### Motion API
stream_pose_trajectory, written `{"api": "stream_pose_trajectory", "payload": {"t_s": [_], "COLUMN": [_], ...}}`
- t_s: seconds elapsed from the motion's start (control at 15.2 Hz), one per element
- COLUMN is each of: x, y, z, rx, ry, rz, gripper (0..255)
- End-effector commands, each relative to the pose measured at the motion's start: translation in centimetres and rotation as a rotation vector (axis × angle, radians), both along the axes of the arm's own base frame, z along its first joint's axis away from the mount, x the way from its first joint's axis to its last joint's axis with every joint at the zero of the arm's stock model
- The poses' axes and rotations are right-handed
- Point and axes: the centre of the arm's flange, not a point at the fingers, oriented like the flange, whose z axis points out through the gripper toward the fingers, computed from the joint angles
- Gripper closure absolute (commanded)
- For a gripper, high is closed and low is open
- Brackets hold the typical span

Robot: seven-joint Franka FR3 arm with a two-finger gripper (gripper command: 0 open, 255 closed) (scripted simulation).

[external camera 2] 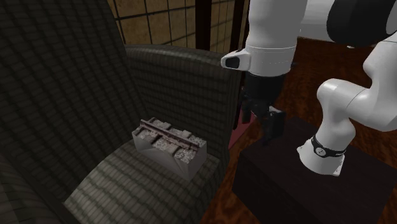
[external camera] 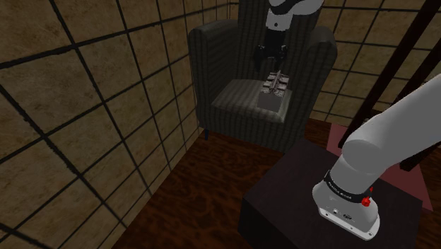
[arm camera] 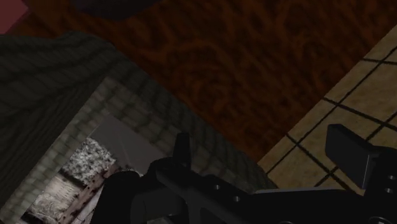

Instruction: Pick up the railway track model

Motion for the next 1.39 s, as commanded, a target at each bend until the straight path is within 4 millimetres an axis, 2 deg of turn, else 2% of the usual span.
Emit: {"api": "stream_pose_trajectory", "payload": {"t_s": [0.0, 0.66, 0.99, 1.32], "x": [1.3, 7.4, 9.3, 10.4], "y": [-1.8, -11.7, -17.2, -23.0], "z": [-1.2, -6.3, -8.8, -11.2], "rx": [-0.007, -0.036, -0.051, -0.066], "ry": [0.003, 0.021, 0.03, 0.039], "rz": [-0.059, -0.346, -0.489, -0.633], "gripper": [0, 0, 0, 0]}}
